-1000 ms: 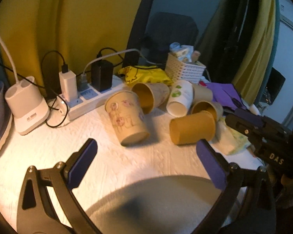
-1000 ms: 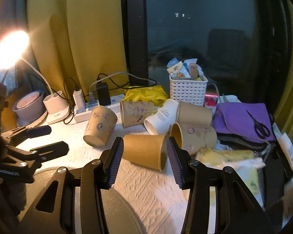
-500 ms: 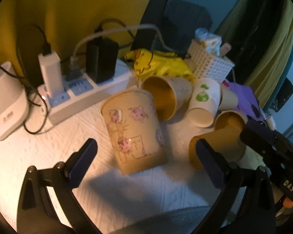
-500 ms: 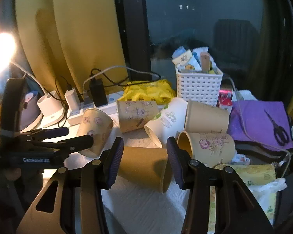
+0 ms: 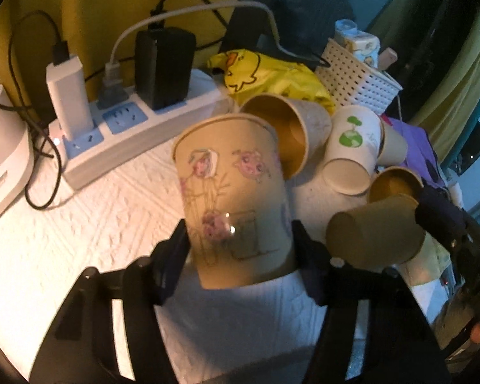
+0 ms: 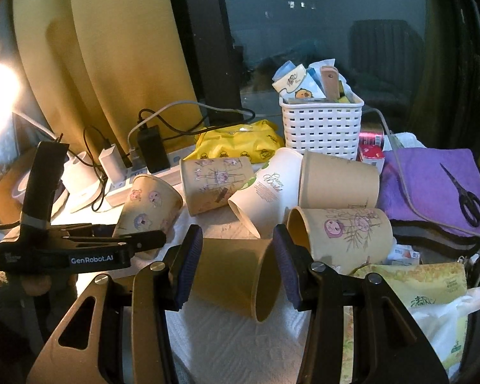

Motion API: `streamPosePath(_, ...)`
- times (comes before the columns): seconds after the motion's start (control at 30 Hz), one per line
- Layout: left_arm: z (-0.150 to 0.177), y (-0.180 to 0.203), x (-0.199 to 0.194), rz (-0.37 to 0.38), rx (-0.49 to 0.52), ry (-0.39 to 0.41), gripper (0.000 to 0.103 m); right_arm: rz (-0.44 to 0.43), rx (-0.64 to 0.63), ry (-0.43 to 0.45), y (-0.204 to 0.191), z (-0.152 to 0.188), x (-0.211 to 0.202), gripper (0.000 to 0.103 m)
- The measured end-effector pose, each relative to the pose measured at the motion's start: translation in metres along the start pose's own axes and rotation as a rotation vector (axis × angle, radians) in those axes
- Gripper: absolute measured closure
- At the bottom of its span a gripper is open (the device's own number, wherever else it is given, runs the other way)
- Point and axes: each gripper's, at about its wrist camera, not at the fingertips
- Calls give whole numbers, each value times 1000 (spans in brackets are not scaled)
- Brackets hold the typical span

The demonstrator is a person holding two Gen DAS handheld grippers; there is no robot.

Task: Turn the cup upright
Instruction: 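Close the left gripper on the pink-doodled cup and lift it upright, then close the right gripper around the cup while the left gripper holds it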

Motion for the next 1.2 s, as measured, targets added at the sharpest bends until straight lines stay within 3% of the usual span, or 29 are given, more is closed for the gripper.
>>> streamPosePath(0.43, 41, -11, -91, 71, 9, 106, 41, -6, -51, 61, -51, -4, -50, 55)
streamPosePath(0.83, 116, -31, -185, 88, 25, 261, 41, -50, -126, 76, -127, 19, -109, 54)
streamPosePath(0.93, 133, -33, -202, 93, 39, 296, 41, -64, -138, 75, -143, 27, -120, 45)
streamPosePath(1.2, 179, -39, -235, 73, 67, 399, 41, -112, -147, 69, -180, 48, -148, 43)
Point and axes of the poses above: each gripper's, at about its wrist camera, not at the fingertips, and x roughly the way its jaws point, y to its right, z to its underside, and after that the axes turned 13 degrees about -z, right-handed
